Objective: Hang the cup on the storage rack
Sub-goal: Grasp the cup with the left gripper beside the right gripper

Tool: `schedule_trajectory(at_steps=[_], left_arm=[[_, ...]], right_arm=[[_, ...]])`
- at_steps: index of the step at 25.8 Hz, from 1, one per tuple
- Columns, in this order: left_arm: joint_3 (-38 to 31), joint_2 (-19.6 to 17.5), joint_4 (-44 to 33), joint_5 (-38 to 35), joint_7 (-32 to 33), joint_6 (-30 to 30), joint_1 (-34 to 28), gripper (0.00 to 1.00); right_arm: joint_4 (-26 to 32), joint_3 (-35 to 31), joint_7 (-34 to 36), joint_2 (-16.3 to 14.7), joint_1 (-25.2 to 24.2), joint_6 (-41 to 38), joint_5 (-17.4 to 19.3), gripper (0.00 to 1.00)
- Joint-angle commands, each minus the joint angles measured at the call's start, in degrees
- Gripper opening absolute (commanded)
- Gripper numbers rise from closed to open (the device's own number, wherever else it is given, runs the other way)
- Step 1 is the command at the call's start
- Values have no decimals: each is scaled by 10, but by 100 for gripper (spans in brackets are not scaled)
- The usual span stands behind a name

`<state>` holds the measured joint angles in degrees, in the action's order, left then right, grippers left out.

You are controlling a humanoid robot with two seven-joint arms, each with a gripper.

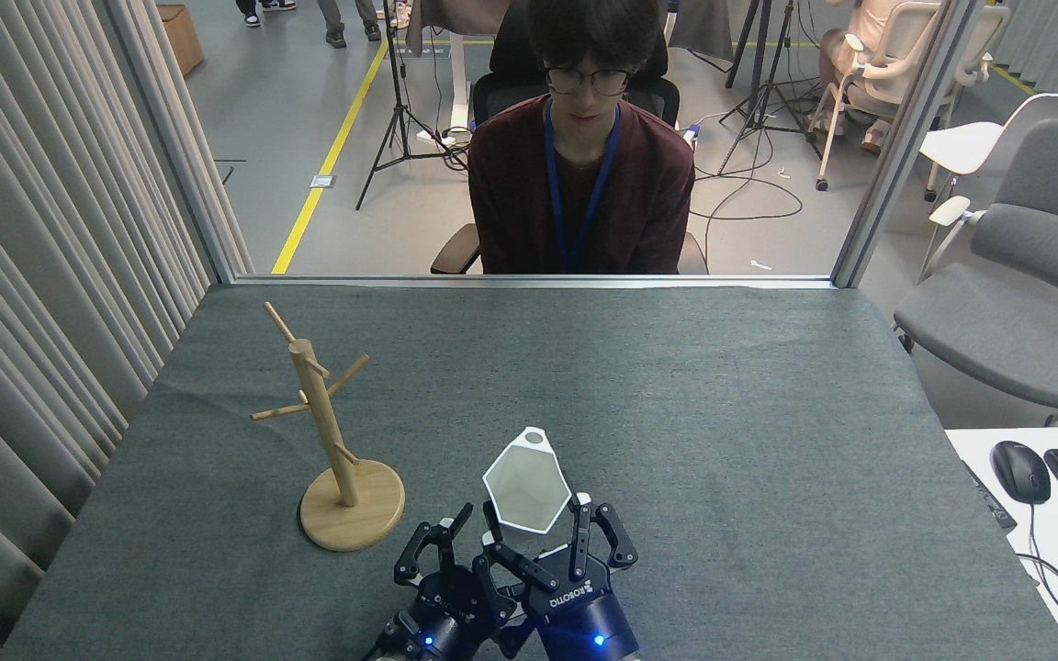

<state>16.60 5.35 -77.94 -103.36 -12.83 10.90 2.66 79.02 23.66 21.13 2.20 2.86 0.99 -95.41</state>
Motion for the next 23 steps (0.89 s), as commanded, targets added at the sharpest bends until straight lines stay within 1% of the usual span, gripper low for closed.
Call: schedule_trajectory(at_steps=[1,11,12,13,14,16,17,18,19,20,21,23], left_arm=[[1,0,-1,0,0,1,1,100],[0,-4,0,1,-2,1,8,99],[0,-4,0,1,-2,1,8,97],[0,-5,0,1,-1,0,9,86],[0,-5,0,1,-1,0,9,78],[0,-6,-1,1,0,0,9,65],[0,-6,-2,1,1,0,9,61],[0,-7,-2,1,2,0,11,59],[0,-7,-2,1,2,-1,13,59],[-1,-7,-2,1,2,-1,14,59],[-1,-7,-1,1,2,-2,14,59],[-1,-9,-1,1,0,-2,14,59]], right_arm=[[-2,10,1,8,-5,0,-7,56],[-3,29,4,11,-33,2,-12,57],[-3,28,8,11,-34,2,-12,57],[-3,28,8,11,-35,3,-12,57],[-3,28,9,11,-35,3,-12,57],[-4,27,9,12,-35,3,-12,57],[-4,27,9,15,-35,3,-12,58],[-5,26,9,18,-35,4,-12,62],[-5,24,9,18,-35,4,-12,74],[-5,22,10,19,-35,4,-11,95],[-4,22,14,19,-35,4,-10,99],[3,23,22,19,-32,2,-10,99]])
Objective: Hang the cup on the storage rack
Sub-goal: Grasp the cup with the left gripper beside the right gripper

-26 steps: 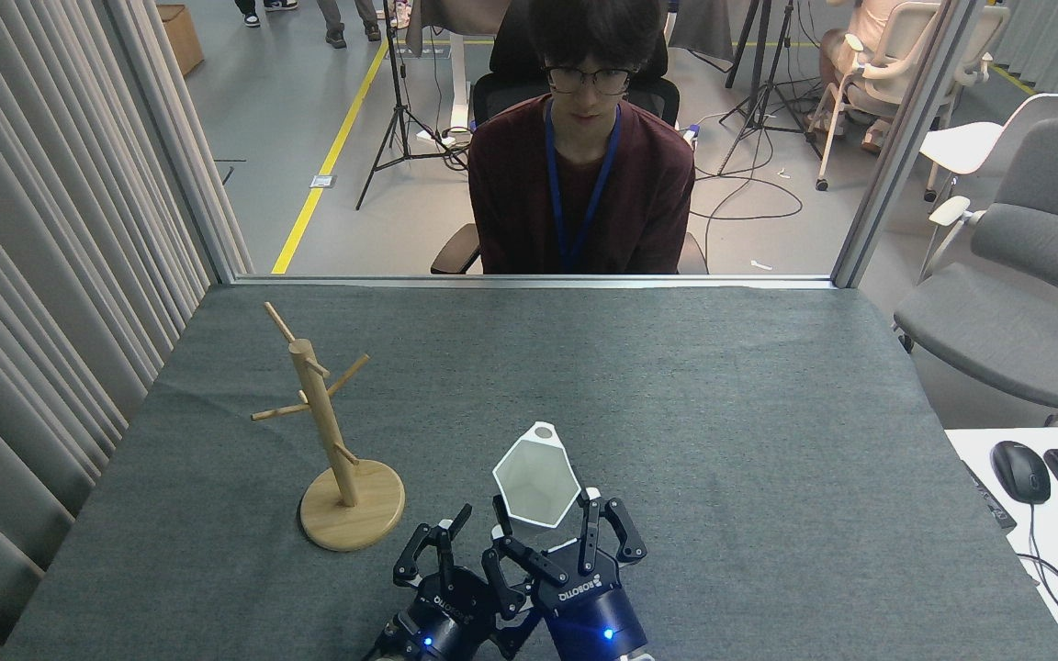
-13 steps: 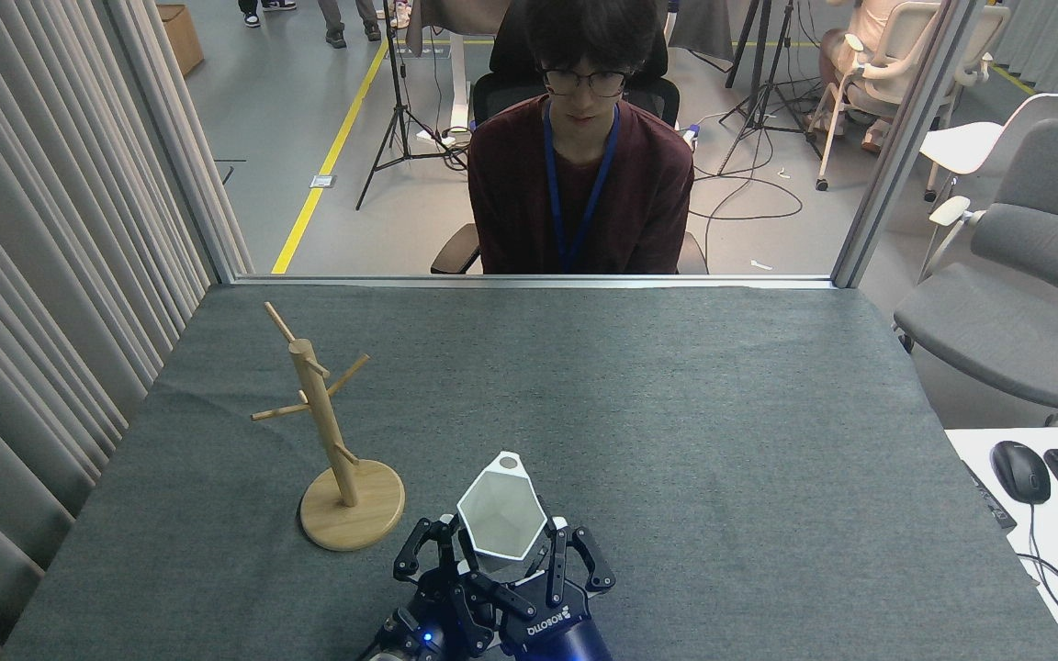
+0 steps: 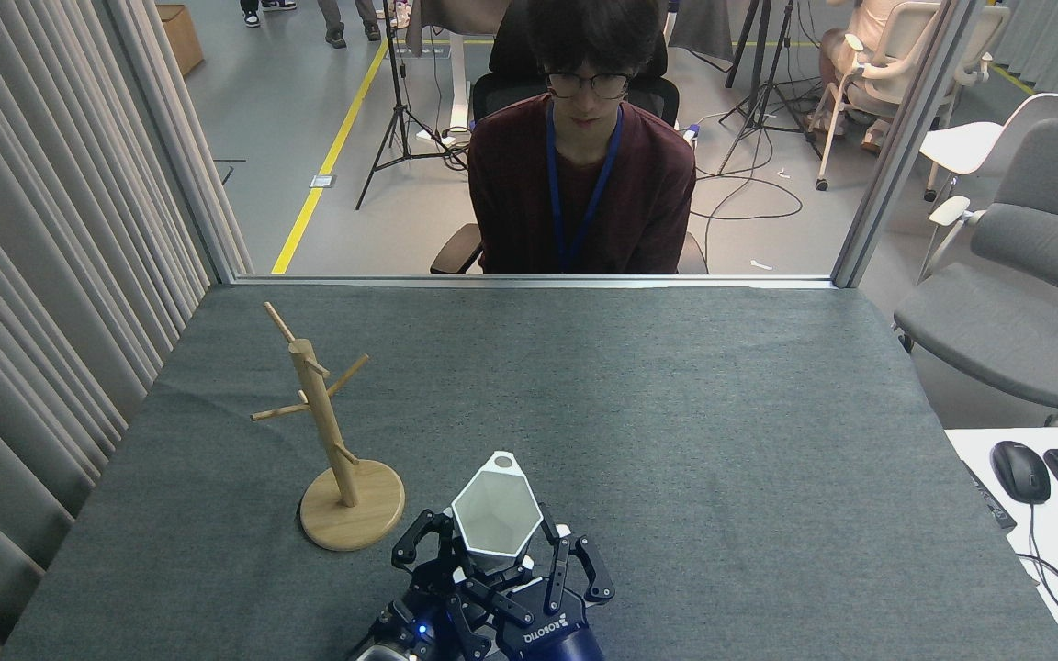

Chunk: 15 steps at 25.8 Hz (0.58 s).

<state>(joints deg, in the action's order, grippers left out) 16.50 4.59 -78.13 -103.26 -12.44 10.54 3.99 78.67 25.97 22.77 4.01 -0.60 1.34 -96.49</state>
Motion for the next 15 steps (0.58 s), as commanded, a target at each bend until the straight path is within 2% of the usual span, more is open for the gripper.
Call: schedule_trajectory(at_steps=[1,5,6,8,10,11,13,15], left_arm=[[0,-3,0,0,-4,2,0,59],[0,-4,2,0,-5,0,-3,59],[0,-4,2,0,-5,0,-5,59],[0,-3,1,0,-5,-1,-7,59],[0,-2,-1,0,-5,-3,-11,59],[-1,-3,-3,0,-5,-10,-13,59],[-4,-3,-7,1,-5,-19,-15,60],[-8,-4,-10,2,-7,-25,-23,60]], right_arm=[[12,0,9,1,3,-3,2,99],[92,-1,10,4,4,-12,8,99],[110,-3,10,6,5,-13,21,99],[125,-24,9,12,22,-1,89,99],[112,-96,3,13,49,25,184,99],[92,-136,2,13,60,36,210,99],[22,-186,-5,4,82,52,204,99],[-21,-190,-15,-30,81,57,158,99]])
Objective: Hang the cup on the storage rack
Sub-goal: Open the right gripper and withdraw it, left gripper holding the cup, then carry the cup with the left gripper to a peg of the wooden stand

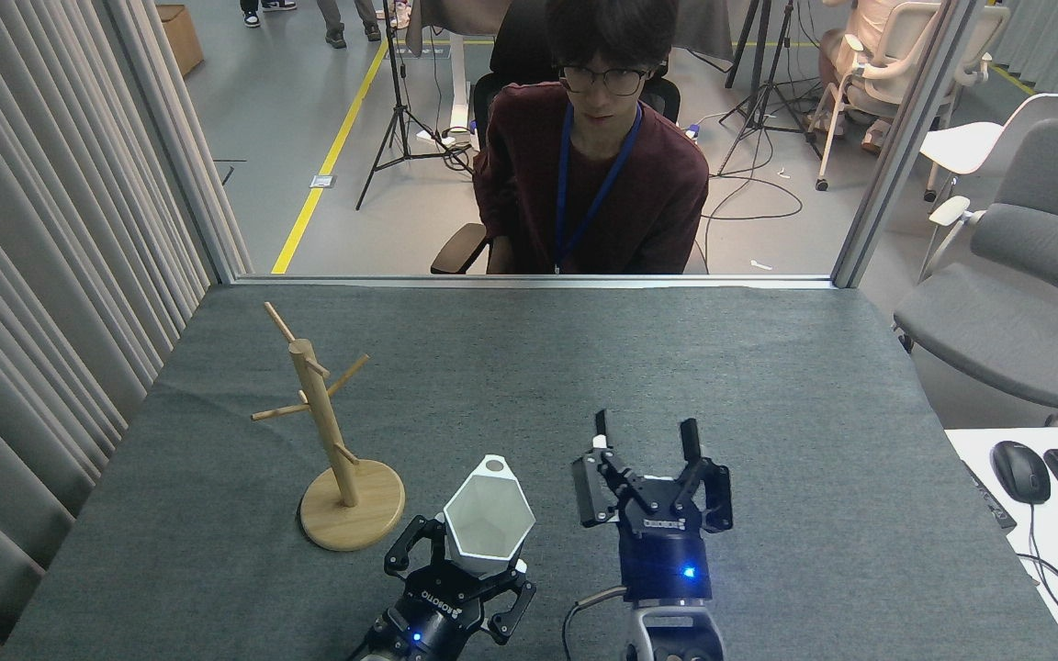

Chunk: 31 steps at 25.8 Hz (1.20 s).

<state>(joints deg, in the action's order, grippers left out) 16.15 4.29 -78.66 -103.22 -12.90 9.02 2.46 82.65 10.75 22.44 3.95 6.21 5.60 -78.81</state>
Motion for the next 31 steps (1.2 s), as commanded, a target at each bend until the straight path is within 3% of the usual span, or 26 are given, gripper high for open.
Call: schedule_trajectory(at_steps=[1,3,5,16,24,31], left_arm=[[-6,-1,-7,1,-6,-15,-16,60],[-24,-2,-13,1,-12,-25,-21,60],[-58,-3,-30,1,-12,-32,-24,63],[-256,-33,-141,-15,-13,-59,-79,61],[-278,-46,-78,-211,-27,-117,-22,61],[-277,-38,-33,-246,-27,-123,15,61]], right_arm=[[-63,-36,-13,-55,8,9,-43,99],[-61,-32,-13,-83,-29,-1,-58,99],[-60,-32,-13,-85,-45,-10,-58,99],[-61,-31,-15,-87,-48,-12,-64,99],[-61,-31,-15,-87,-47,-12,-64,99],[-61,-31,-15,-87,-47,-13,-63,99]])
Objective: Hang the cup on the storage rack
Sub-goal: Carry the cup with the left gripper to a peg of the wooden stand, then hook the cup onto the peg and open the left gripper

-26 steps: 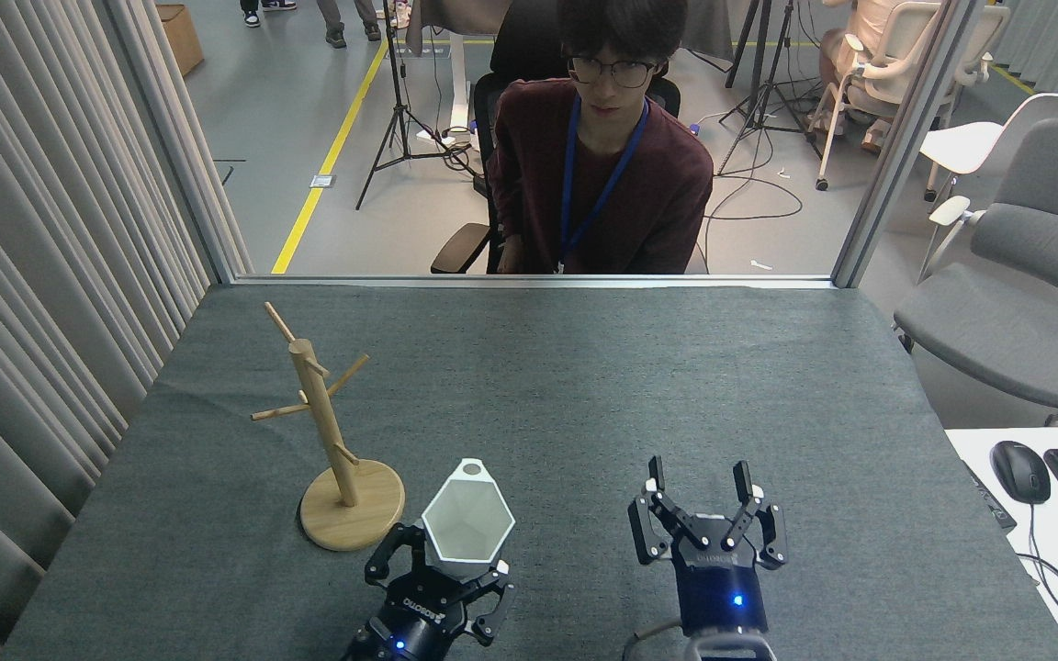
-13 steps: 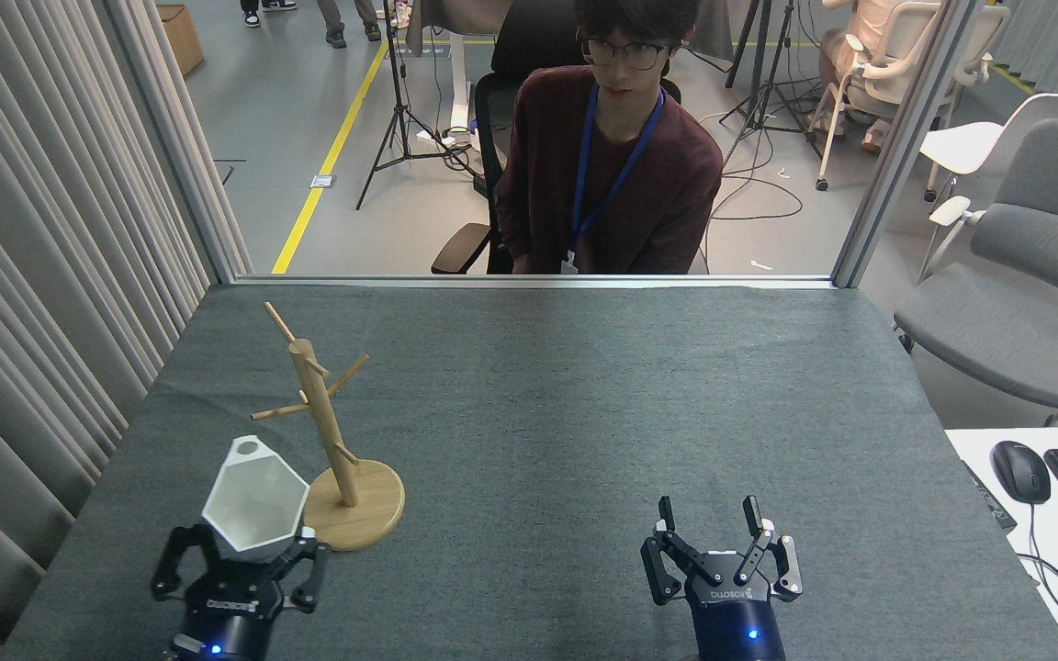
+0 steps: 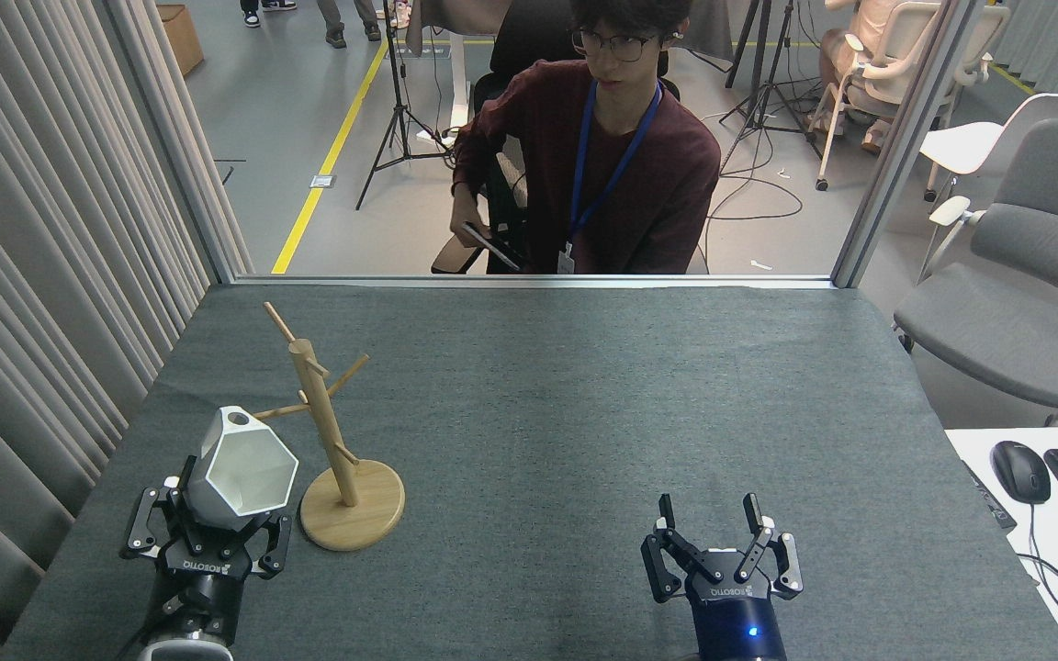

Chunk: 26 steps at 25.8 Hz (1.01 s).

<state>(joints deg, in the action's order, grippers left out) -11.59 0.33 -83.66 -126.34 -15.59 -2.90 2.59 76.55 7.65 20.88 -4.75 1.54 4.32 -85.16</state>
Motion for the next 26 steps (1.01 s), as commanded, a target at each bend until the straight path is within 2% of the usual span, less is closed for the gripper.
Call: schedule_trajectory(at_steps=[1,12,17,18,19,20,26], left_arm=[[1,1,21,-19,-1,-5,18,61],[2,10,64,-56,-1,-8,44,62],[6,19,76,-59,-1,-8,59,65],[7,22,76,-59,-1,-8,61,70],[7,25,78,-58,-1,-8,62,83],[6,27,78,-58,-1,-8,63,100],[7,28,79,-52,-2,-2,58,99]], right_arm=[[0,-1,0,0,0,0,1,99],[0,-1,0,-1,2,-8,2,99],[0,-1,1,-2,3,-9,3,99],[-1,-1,1,-2,3,-11,3,99],[-1,-1,1,-2,3,-12,3,99],[-1,-1,1,-2,2,-12,3,99],[-3,-1,1,-2,3,-13,4,99]])
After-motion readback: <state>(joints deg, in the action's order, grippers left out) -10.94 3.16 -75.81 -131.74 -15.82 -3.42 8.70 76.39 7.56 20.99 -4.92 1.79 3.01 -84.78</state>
